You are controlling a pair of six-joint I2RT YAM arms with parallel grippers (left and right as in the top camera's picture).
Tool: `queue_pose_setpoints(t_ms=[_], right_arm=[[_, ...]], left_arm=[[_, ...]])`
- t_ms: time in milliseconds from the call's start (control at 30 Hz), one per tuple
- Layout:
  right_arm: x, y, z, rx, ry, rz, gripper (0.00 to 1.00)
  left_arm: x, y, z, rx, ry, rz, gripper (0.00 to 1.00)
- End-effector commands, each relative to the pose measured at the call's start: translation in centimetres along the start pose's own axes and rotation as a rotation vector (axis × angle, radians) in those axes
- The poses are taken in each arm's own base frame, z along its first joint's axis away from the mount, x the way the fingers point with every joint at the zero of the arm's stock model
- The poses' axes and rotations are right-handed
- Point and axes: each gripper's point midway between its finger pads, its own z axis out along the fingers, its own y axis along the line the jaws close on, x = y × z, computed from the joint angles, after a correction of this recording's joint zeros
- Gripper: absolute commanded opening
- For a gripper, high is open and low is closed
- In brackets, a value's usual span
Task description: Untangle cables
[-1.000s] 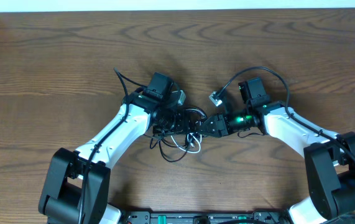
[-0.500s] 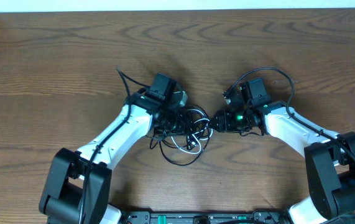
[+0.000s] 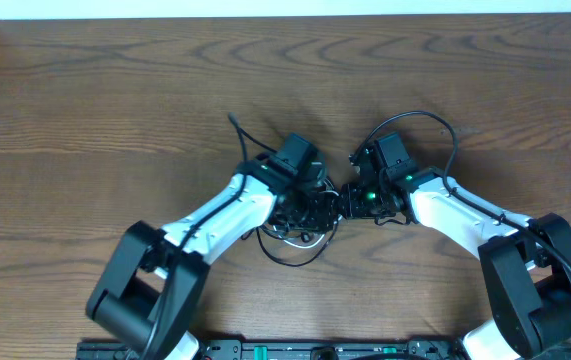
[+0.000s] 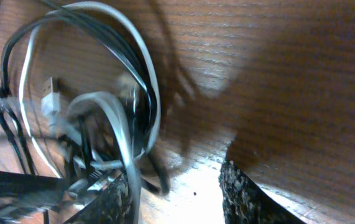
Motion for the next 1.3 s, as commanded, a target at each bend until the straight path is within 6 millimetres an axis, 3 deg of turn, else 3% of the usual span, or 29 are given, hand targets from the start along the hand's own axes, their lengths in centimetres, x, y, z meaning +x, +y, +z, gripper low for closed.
queue_pose_setpoints(t_ms=[0,33,67,200,367,600,733,867,967,1067,1267], right_arm=[[-0.3,0.2,-0.5,0.011,-0.022,0.001,0.38],[-0.3,0.2,-0.5,0.011,-0.022,0.001,0.38],[-0.3,0.2,-0.5,0.01,-0.023,0.0,0.36],[-0.4,-0.1,-0.5,0.028,-0.03,-0.001,0.31],[-0.7,-0.3,-0.4,0.067,-0.053,0.001,0.3],[-0.7,1.4,0.1,0.038,-0.071,-0.057,0.52],[-0.8,1.8,0.2,0.033,-0.076,-0.068,0.54],[-0.9,1.0,0.1,0.077,-0.086,-0.063,0.52],[-0.9,-0.9,-0.1,0.176,-0.101,-0.033,0.45],[-0.9,-2.4,-0.5,0.241,-0.116,0.054,0.46],[-0.9,-3.7,-0.9,0.269,-0.114,0.121,0.45]], left_arm=[[0.0,0.8,1.2,-0.057,0.016,-0.009,0.48],[0.0,1.1,1.4,-0.071,0.019,-0.011,0.34],[0.1,1.4,1.5,-0.083,0.023,-0.014,0.08],[0.0,1.4,0.6,-0.083,0.018,-0.026,0.07],[-0.5,0.6,-2.4,-0.064,-0.035,-0.028,0.08],[-1.0,-1.8,-7.1,-0.008,-0.165,0.041,0.07],[-1.1,-3.1,-9.5,0.022,-0.239,0.085,0.07],[-1.0,-4.0,-11.4,0.043,-0.296,0.133,0.07],[-0.9,-4.5,-12.8,0.05,-0.338,0.155,0.07],[-1.2,-3.5,-14.2,-0.019,-0.404,0.149,0.07],[-0.6,3.1,-18.3,-0.355,-0.574,-0.125,0.07]])
